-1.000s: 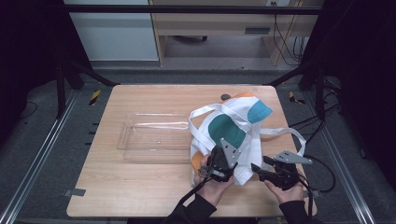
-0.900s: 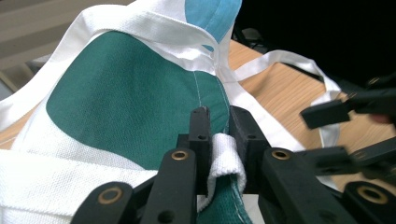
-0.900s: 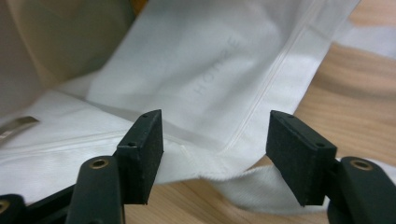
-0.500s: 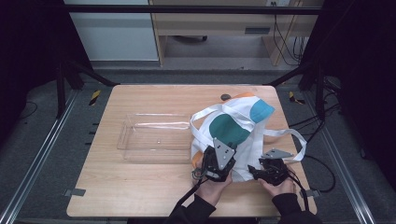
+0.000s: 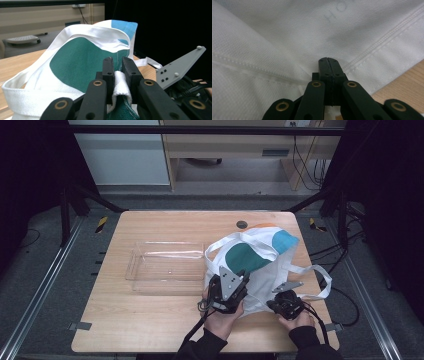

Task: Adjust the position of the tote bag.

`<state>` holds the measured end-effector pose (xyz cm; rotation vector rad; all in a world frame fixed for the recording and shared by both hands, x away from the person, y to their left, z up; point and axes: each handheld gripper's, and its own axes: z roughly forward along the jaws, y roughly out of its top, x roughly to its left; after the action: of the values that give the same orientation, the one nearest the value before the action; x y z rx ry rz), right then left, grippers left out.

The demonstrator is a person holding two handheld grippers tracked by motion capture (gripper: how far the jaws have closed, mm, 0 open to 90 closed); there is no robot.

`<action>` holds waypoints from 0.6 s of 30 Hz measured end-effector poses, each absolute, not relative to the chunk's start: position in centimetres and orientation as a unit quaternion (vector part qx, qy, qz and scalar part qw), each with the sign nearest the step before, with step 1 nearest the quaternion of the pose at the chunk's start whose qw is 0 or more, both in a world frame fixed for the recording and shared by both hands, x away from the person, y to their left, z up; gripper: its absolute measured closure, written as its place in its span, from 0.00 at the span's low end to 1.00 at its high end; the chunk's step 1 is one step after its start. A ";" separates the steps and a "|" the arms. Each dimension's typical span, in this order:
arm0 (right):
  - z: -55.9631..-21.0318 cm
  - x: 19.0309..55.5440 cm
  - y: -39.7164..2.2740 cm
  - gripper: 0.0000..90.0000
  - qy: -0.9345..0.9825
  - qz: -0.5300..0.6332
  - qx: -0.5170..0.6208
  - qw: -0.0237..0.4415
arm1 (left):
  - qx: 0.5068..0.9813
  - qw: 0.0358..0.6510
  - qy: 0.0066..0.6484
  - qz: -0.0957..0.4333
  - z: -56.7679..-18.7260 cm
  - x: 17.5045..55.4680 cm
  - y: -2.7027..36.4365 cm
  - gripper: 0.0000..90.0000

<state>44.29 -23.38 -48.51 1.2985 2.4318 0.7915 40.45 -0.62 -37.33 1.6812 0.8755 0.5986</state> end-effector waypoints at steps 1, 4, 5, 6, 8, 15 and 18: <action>-48.5 44.3 -23.5 1.00 0.841 0.274 0.447 0.135 | 0.706 0.549 0.372 0.248 -37.5 40.4 -0.4 0.91; -48.5 44.3 -23.5 1.00 0.838 0.276 0.452 0.131 | 0.701 0.557 0.376 0.239 -38.2 40.1 0.3 0.91; -48.6 44.3 -23.6 1.00 0.838 0.277 0.452 0.130 | 0.701 0.558 0.374 0.239 -38.4 40.0 0.4 0.91; -48.6 44.3 -23.7 1.00 0.839 0.277 0.451 0.130 | 0.704 0.557 0.370 0.241 -38.6 39.8 0.5 0.90; -48.6 44.3 -23.7 1.00 0.838 0.278 0.450 0.129 | 0.710 0.555 0.360 0.242 -38.9 39.5 0.5 0.90; -47.2 43.9 -24.4 1.00 0.816 0.337 0.446 0.147 | 0.746 0.515 0.328 0.264 -38.6 39.4 -0.9 0.83; -46.7 43.6 -24.9 1.00 0.804 0.359 0.445 0.164 | 0.754 0.505 0.331 0.258 -38.5 39.6 -1.4 0.69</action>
<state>43.63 -24.87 -46.69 1.2695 2.2904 1.0229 39.65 -1.41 -38.45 1.8192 0.7992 0.6216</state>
